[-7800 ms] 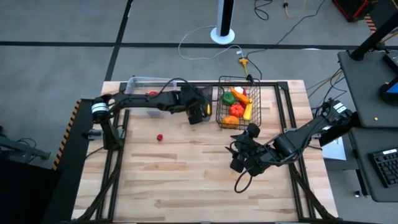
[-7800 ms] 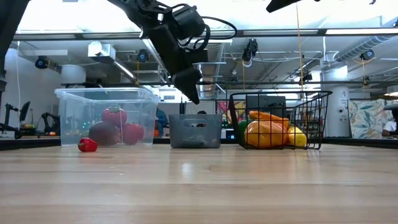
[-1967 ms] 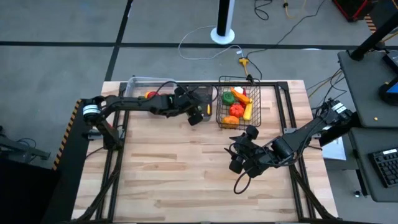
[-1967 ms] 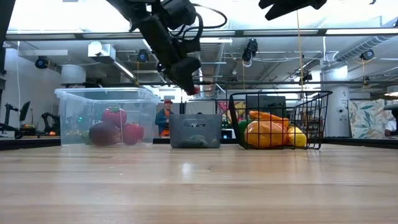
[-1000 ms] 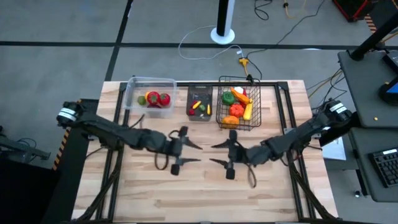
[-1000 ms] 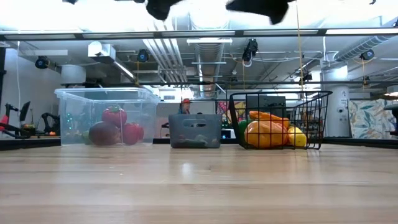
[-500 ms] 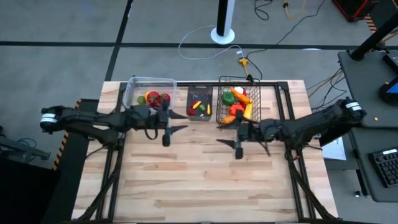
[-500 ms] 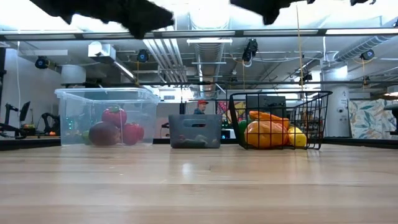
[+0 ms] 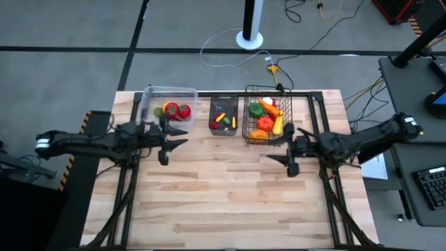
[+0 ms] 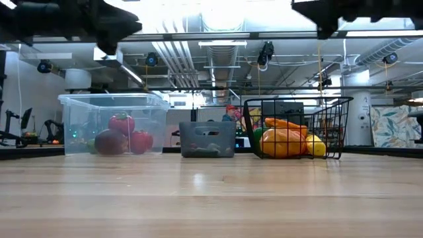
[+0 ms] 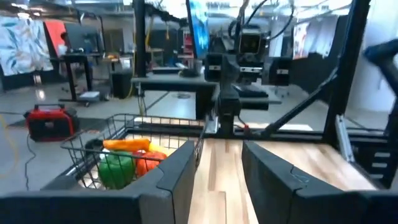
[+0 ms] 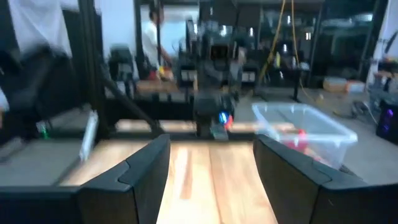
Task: Sort produce into baskets
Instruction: Return to Home Position
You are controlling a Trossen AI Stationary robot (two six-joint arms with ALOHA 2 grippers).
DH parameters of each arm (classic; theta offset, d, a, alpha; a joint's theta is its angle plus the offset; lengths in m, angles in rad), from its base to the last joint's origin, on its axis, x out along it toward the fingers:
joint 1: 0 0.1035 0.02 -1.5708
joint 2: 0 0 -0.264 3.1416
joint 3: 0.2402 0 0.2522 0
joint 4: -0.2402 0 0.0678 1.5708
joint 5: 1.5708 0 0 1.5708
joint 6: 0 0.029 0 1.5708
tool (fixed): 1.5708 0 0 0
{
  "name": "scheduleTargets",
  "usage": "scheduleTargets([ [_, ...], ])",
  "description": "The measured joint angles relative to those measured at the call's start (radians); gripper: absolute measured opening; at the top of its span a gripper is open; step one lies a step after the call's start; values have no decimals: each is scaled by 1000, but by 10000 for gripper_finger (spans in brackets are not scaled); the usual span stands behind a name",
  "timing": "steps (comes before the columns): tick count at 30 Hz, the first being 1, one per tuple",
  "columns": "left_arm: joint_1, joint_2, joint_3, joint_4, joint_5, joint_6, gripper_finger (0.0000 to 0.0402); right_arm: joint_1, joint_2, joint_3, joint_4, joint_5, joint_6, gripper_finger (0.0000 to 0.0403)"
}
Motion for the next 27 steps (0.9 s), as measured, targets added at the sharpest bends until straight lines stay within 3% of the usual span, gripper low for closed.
scheduleTargets([
  [14,0,-407,-87,-238,-2,20,116,15,-383,-201,14,-3,-68,224],
  [22,0,-647,-191,-294,-6,42,116,14,-690,-167,-359,-48,-124,224],
  [27,1,-623,-209,-292,-35,88,115,15,-737,-137,-460,-105,-156,223],
])
